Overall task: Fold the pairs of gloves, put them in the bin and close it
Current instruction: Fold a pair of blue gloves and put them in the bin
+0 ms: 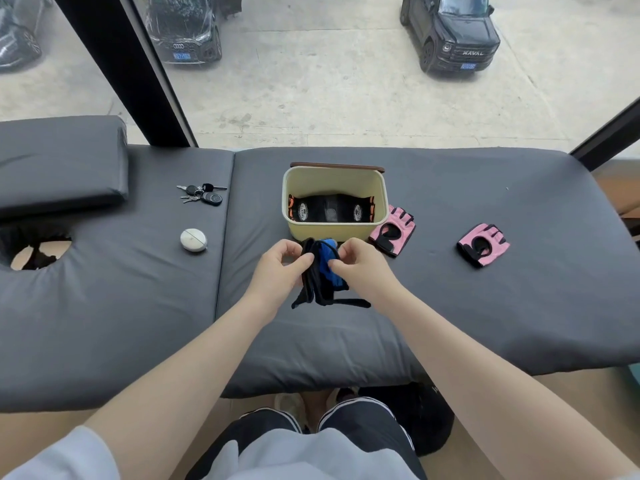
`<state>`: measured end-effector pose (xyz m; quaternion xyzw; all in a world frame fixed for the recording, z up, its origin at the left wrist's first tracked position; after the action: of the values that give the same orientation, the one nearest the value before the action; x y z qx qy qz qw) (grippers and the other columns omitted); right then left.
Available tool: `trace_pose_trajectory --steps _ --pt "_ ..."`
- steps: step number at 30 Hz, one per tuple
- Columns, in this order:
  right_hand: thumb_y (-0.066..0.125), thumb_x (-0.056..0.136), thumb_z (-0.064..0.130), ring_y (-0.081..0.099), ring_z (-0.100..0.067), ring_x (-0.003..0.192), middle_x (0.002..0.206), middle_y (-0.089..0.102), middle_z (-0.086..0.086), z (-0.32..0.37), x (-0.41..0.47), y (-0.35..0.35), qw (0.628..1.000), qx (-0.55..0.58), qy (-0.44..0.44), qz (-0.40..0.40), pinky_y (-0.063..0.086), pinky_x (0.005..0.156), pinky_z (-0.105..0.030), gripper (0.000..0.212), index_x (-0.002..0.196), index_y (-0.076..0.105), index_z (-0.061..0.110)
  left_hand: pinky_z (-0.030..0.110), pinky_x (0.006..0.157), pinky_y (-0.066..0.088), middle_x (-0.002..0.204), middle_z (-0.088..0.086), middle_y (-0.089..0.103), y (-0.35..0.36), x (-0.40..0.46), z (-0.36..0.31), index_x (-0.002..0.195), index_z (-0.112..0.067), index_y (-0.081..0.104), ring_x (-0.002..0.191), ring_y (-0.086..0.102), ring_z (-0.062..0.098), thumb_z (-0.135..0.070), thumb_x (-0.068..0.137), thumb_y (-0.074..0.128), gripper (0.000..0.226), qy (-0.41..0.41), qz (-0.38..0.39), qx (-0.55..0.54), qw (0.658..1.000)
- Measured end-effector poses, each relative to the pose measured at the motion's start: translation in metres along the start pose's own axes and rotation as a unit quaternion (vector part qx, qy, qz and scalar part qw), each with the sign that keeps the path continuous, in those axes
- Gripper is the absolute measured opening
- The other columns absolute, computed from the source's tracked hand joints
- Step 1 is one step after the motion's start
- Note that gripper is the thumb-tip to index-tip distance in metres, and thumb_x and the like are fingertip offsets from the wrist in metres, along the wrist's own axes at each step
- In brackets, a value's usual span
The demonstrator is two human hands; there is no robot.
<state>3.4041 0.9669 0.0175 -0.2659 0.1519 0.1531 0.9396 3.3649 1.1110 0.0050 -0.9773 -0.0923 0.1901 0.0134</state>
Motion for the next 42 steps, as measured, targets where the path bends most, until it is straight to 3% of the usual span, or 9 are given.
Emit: trace_pose_trajectory --steps 3,6,11,14,17,22,29,34,42 --pt "0.064 0.081 0.021 0.049 -0.018 0.07 0.074 0.054 0.0 -0.01 0.003 0.004 0.999 0.046 0.013 0.003 0.049 0.068 -0.039 0.02 0.074 0.046 0.018 0.016 0.063 0.052 0.133 -0.004 0.043 0.015 0.001 0.005 0.078 -0.016 0.057 0.08 0.064 0.002 -0.019 0.093 0.051 0.016 -0.015 0.061 -0.011 0.998" --pt "0.067 0.081 0.021 0.053 -0.019 0.074 0.078 0.057 -0.003 -0.024 0.004 0.005 0.993 0.111 0.032 0.017 0.051 0.072 -0.04 0.017 0.078 0.051 0.017 0.02 0.067 0.053 0.149 -0.014 0.024 0.025 0.006 0.017 0.078 -0.013 0.058 0.084 0.064 0.012 -0.008 0.096 0.04 0.026 -0.029 0.117 -0.05 0.991" --pt "0.069 0.08 0.015 0.054 -0.019 0.076 0.078 0.058 -0.004 -0.046 0.006 0.011 0.991 0.119 0.048 0.041 0.05 0.08 -0.041 0.02 0.072 0.051 0.02 0.022 0.069 0.053 0.113 -0.003 0.062 0.039 0.01 0.028 0.081 -0.014 0.052 0.08 0.066 0.015 -0.004 0.09 0.053 0.013 0.003 0.16 0.016 0.987" --pt "0.068 0.081 0.014 0.052 -0.019 0.073 0.075 0.056 -0.004 -0.061 0.006 0.012 0.991 0.11 0.065 0.027 0.047 0.073 -0.037 0.022 0.07 0.049 0.019 0.016 0.061 0.045 0.082 -0.001 0.061 0.033 0.016 0.046 0.099 -0.018 0.049 0.07 0.058 0.012 -0.011 0.087 0.059 0.017 -0.029 0.129 0.084 0.988" --pt "0.064 0.084 0.012 0.05 -0.018 0.071 0.071 0.053 -0.001 -0.076 0.004 0.022 0.989 0.121 0.084 0.025 0.044 0.068 -0.033 0.019 0.074 0.048 0.015 0.024 0.068 0.048 0.076 -0.003 0.058 0.049 0.014 0.064 0.123 -0.027 0.043 0.068 0.057 0.012 -0.015 0.087 0.06 0.042 -0.047 0.181 0.129 0.974" --pt "0.061 0.087 0.01 0.06 -0.019 0.071 0.076 0.062 -0.003 -0.099 0.003 0.033 0.962 0.237 0.129 0.042 0.048 0.07 -0.035 0.02 0.073 0.049 0.015 0.03 0.074 0.054 0.085 0.012 0.065 0.059 0.018 0.077 0.113 -0.018 0.049 0.078 0.064 0.017 -0.007 0.086 0.06 0.031 -0.066 0.174 0.076 0.98" --pt "0.057 0.083 0.013 0.038 -0.015 0.059 0.064 0.044 0.003 -0.113 0.014 -0.005 0.989 0.026 0.128 -0.074 0.035 0.056 -0.025 0.025 0.067 0.039 0.019 0.037 0.068 0.055 0.07 0.003 0.055 0.015 0.031 0.086 0.1 -0.022 0.053 0.067 0.057 0.019 -0.01 0.078 0.058 0.026 -0.086 0.05 0.215 0.971" --pt "0.053 0.087 0.017 0.045 -0.023 0.073 0.088 0.049 0.001 -0.09 0.017 -0.024 0.97 -0.178 0.059 -0.152 0.036 0.063 -0.031 0.012 0.083 0.043 0.014 0.031 0.063 0.038 0.069 0.002 0.052 -0.029 0.031 0.047 0.102 -0.015 0.049 0.073 0.05 0.026 -0.007 0.076 0.053 0.027 0.001 -0.103 0.348 0.932" --pt "0.053 0.087 0.011 0.047 -0.025 0.081 0.087 0.053 -0.004 -0.143 0.056 0.051 0.973 -0.206 0.102 0.005 0.038 0.068 -0.031 0.009 0.084 0.045 0.012 0.034 0.094 0.041 0.112 0.003 0.059 0.013 0.069 0.151 0.14 -0.013 0.033 0.106 0.054 0.024 -0.012 0.095 0.034 0.045 -0.119 0.094 0.346 0.926"
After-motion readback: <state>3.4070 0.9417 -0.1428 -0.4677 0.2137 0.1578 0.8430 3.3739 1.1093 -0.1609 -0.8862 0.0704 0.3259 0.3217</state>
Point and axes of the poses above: each hand's wrist, its own x-axis towards the middle knuckle, its own y-axis out of the palm, z = x × y, the point moved 10 cm from there along x, towards the middle knuckle
